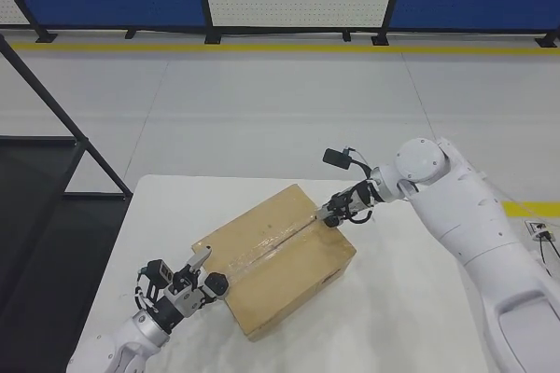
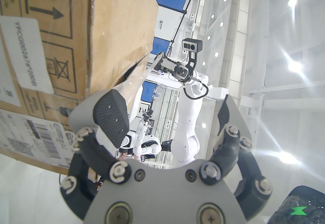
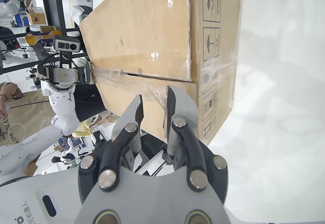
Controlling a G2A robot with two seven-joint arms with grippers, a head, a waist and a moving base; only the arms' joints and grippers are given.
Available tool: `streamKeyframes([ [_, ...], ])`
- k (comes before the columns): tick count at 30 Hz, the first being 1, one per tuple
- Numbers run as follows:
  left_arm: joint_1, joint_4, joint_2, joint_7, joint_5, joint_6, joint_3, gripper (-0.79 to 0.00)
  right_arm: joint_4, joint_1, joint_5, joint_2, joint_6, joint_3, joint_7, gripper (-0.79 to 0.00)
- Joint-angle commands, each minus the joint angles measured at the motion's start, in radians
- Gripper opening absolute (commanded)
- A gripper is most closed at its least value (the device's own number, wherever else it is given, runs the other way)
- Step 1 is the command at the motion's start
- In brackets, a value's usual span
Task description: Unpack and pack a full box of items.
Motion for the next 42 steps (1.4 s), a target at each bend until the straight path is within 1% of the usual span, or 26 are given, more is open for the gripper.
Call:
streamKeyframes([
  [1, -0.001, 0.000, 0.001, 0.000, 0.000, 0.001, 0.000, 0.000, 0.006, 0.003, 0.000, -0.002, -0.003, 0.000, -0.005, -0.536],
  [4, -0.002, 0.001, 0.002, 0.000, -0.001, 0.001, 0.001, 0.000, 0.013, 0.006, -0.001, -0.004, -0.014, 0.005, -0.032, -0.548],
  [7, -0.003, 0.002, 0.003, -0.003, -0.001, 0.000, 0.002, 0.000, 0.019, 0.010, -0.014, -0.007, -0.005, 0.004, -0.050, -0.536],
  [10, -0.004, 0.001, 0.004, -0.004, -0.002, -0.001, 0.002, 0.000, 0.021, 0.012, -0.018, -0.009, 0.002, 0.003, -0.053, -0.474],
  [11, -0.003, 0.001, 0.005, -0.005, -0.002, -0.002, 0.002, 0.000, 0.023, 0.014, -0.018, -0.010, 0.004, 0.004, -0.052, -0.468],
  [12, -0.002, 0.000, 0.005, -0.005, -0.002, -0.002, 0.001, 0.000, 0.026, 0.015, -0.018, -0.010, 0.007, 0.005, -0.053, -0.434],
  [13, -0.002, 0.000, 0.005, -0.004, -0.004, -0.002, 0.001, 0.000, 0.027, 0.017, -0.020, -0.011, 0.009, 0.005, -0.053, -0.422],
  [15, -0.001, -0.001, 0.006, -0.004, -0.006, -0.003, 0.000, 0.000, 0.028, 0.019, -0.022, -0.012, 0.008, 0.006, -0.053, -0.437],
  [17, 0.000, -0.001, 0.007, -0.004, -0.006, -0.003, 0.000, 0.000, 0.032, 0.021, -0.026, -0.013, 0.011, 0.007, -0.059, -0.431],
  [21, 0.000, -0.001, 0.008, -0.007, -0.010, -0.006, -0.001, 0.000, 0.036, 0.022, -0.028, -0.014, 0.006, 0.012, -0.081, -0.449],
  [24, 0.001, 0.000, 0.009, -0.005, -0.012, -0.008, -0.001, 0.000, 0.040, 0.022, -0.028, -0.011, -0.004, 0.022, -0.105, -0.446],
  [26, 0.001, 0.001, 0.010, -0.006, -0.011, -0.006, 0.000, 0.000, 0.038, 0.019, -0.025, -0.007, -0.017, 0.030, -0.113, -0.474],
  [29, -0.001, 0.001, 0.011, -0.008, -0.010, -0.006, 0.003, 0.000, 0.026, 0.012, -0.020, -0.003, -0.025, 0.039, -0.105, -0.486],
  [33, -0.003, 0.001, 0.012, -0.006, -0.012, -0.005, 0.005, 0.000, 0.011, 0.005, -0.020, 0.000, -0.019, 0.045, -0.096, -0.542],
  [34, -0.003, 0.000, 0.012, -0.006, -0.011, -0.007, 0.005, 0.000, 0.007, 0.003, -0.019, 0.001, -0.021, 0.046, -0.092, -0.585],
  [36, -0.002, 0.000, 0.013, -0.007, -0.012, -0.008, 0.004, 0.000, 0.004, 0.001, -0.020, 0.002, -0.023, 0.049, -0.088, -0.705],
  [39, 0.000, 0.000, 0.014, -0.006, -0.015, -0.010, 0.003, 0.000, -0.002, -0.001, -0.021, 0.004, -0.023, 0.053, -0.084, -0.733],
  [40, 0.001, 0.000, 0.014, -0.007, -0.015, -0.011, 0.003, 0.000, -0.003, -0.001, -0.023, 0.005, -0.023, 0.054, -0.084, -0.776],
  [41, 0.001, -0.001, 0.015, -0.006, -0.015, -0.011, 0.003, 0.000, -0.004, -0.001, -0.025, 0.005, -0.022, 0.055, -0.084, -0.782],
  [42, 0.002, -0.001, 0.015, -0.006, -0.016, -0.011, 0.003, 0.000, -0.005, -0.001, -0.026, 0.006, -0.021, 0.056, -0.085, -0.760],
])
